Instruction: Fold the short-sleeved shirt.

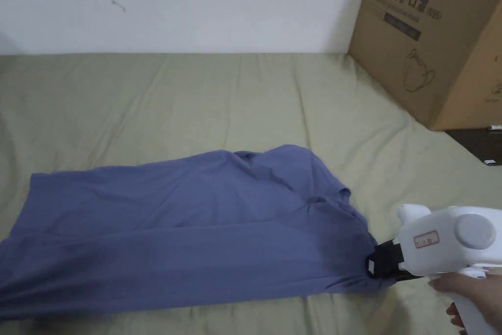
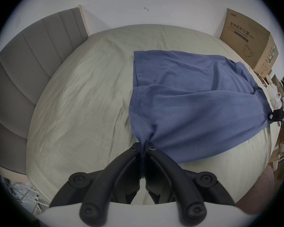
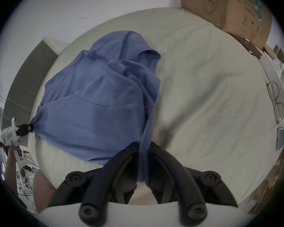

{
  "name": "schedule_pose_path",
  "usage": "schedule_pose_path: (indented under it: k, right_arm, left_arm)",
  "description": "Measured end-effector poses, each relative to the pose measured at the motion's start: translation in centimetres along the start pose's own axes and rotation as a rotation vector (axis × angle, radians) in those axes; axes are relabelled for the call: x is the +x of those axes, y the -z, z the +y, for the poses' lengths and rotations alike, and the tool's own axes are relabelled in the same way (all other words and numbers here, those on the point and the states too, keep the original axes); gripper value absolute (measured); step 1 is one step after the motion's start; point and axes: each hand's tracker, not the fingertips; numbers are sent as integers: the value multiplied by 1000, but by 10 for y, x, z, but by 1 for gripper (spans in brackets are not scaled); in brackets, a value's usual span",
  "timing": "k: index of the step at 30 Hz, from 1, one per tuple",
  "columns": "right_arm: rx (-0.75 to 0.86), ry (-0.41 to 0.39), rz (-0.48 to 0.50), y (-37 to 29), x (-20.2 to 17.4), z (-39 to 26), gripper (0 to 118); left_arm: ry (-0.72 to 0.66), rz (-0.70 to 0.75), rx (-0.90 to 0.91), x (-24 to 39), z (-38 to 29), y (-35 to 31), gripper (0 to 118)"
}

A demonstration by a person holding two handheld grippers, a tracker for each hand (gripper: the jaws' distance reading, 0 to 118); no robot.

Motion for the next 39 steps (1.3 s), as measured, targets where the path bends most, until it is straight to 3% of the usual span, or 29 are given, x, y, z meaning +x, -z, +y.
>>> schedule_pose_path:
  k: [3,5,13,17,20,21,22,23,24,29,32,33,35,36,38,39]
  right_arm:
    - [21,-125,-99,-10,-20,-3,9]
    - [33,-160,-113,-22,-29,-5,9]
    - [-33,-150,-96,-97,-34,-67,9]
    - [-75,-116,-89,-92,-32,-104,9]
    - [-55,-78,-117,-72,-31,-112,10]
    - [-42,-66,-122,-69,-32,-114,23]
    - [-31,-53,-119,-68,-33,-116,52]
    - [-23,-47,-128,-70,-35,-118,87]
    - [-13,-38,-135,-72,-33,-117,113]
    - [201,-59,-94,-119,-64,-112,116]
    - [309,-99,-28,-144,-95,-106,111]
    - [425,-119,-7,-153,-107,-110,90]
    - [620,-140,64,-168,-128,-120,11]
    - [662,-150,67,-170,-137,-121,5]
    - [681,-143,42,-170,-151,-119,5]
    - [687,-140,80,-170,-155,-117,5]
  left_arm:
    - [14,-5,-1,-3,2,-7,3]
    - [26,-12,-6,-7,4,-16,3]
    - [205,-59,-97,-12,-40,-85,3]
    - [132,-145,-132,-19,-82,-85,4]
    - [6,-214,-88,-34,-101,-71,8]
    - [-54,-279,-50,-42,-105,-72,21]
    - [-110,-302,-29,-49,-107,-74,42]
    - [-140,-309,-25,-53,-108,-77,77]
    - [-169,-309,-21,-57,-108,-82,117]
    - [-127,-287,146,-61,-91,-137,112]
    - [-104,-252,307,-49,-80,-165,107]
    - [-98,-174,406,-38,-84,-178,83]
    - [-20,-55,637,-17,-96,-196,8]
    - [1,-60,682,-10,-97,-201,1]
    - [-1,-71,688,0,-93,-205,1]
    - [-11,-134,680,1,-90,-201,1]
